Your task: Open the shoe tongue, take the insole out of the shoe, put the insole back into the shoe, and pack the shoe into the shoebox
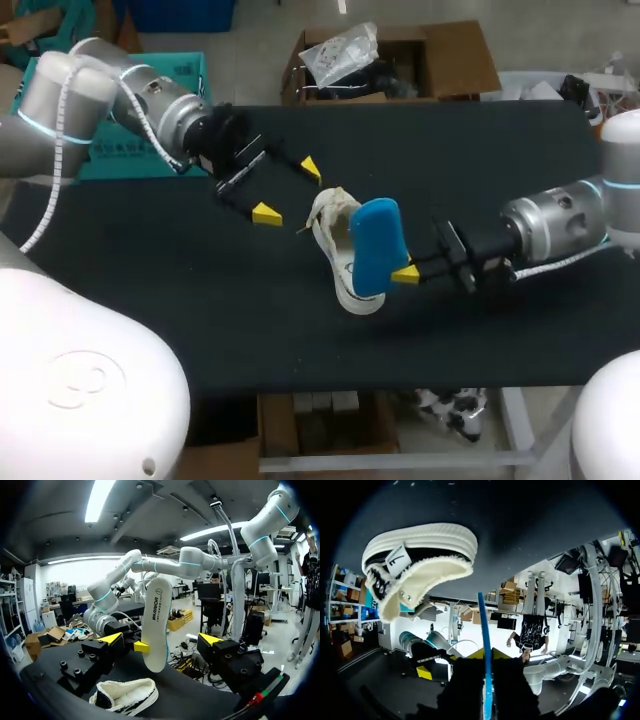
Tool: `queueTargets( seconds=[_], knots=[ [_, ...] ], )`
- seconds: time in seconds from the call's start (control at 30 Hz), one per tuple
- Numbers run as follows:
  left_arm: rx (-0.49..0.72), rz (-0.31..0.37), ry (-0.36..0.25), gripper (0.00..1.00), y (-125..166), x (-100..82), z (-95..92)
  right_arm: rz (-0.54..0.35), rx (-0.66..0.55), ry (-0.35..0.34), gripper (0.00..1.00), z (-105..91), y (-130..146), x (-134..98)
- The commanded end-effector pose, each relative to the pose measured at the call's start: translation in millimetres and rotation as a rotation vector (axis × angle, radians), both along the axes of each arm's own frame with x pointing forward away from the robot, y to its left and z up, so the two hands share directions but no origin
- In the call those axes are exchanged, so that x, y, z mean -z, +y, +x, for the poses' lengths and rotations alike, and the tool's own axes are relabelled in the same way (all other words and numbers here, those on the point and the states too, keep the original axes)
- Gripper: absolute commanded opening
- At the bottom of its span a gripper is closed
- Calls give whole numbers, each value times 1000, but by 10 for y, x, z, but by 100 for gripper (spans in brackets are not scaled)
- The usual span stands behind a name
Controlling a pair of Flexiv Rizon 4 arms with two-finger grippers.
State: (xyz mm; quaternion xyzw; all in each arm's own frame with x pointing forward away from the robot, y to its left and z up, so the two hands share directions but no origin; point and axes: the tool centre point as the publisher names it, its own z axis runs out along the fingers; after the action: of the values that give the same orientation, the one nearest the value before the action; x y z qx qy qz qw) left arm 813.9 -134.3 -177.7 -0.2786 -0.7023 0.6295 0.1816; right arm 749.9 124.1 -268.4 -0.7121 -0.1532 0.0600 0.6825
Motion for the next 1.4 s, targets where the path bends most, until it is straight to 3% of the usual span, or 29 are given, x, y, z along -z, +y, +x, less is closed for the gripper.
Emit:
queueTargets(
  seconds=[0.03,0.23,0.3,0.37,0.4,0.43,0.5,0.77,1.17,1.4],
  knots=[
    [117,26,3,100,-18,-38,47,3,-5,2,0,19,-7,9],
    [117,26,3,100,-18,-38,47,3,-5,2,0,19,-7,9],
    [197,68,-38,100,-66,13,204,13,-34,-68,0,24,3,-65],
    [269,79,-90,100,-57,41,271,-9,-47,-98,0,-19,25,-124],
    [278,94,-81,100,-52,41,295,-10,-48,-107,0,-42,30,-143],
    [324,103,-120,100,-41,42,325,-11,-55,-117,0,-86,34,-171],
    [323,138,-140,100,-28,30,373,-17,-59,-149,0,-160,49,-216],
    [420,146,-214,100,5,76,416,8,-143,-143,0,-316,124,-276],
    [443,127,-220,100,62,141,416,56,-273,-217,0,-351,154,-310],
    [443,127,-220,100,62,141,416,56,-273,-217,0,-351,154,-310]
  ],
)
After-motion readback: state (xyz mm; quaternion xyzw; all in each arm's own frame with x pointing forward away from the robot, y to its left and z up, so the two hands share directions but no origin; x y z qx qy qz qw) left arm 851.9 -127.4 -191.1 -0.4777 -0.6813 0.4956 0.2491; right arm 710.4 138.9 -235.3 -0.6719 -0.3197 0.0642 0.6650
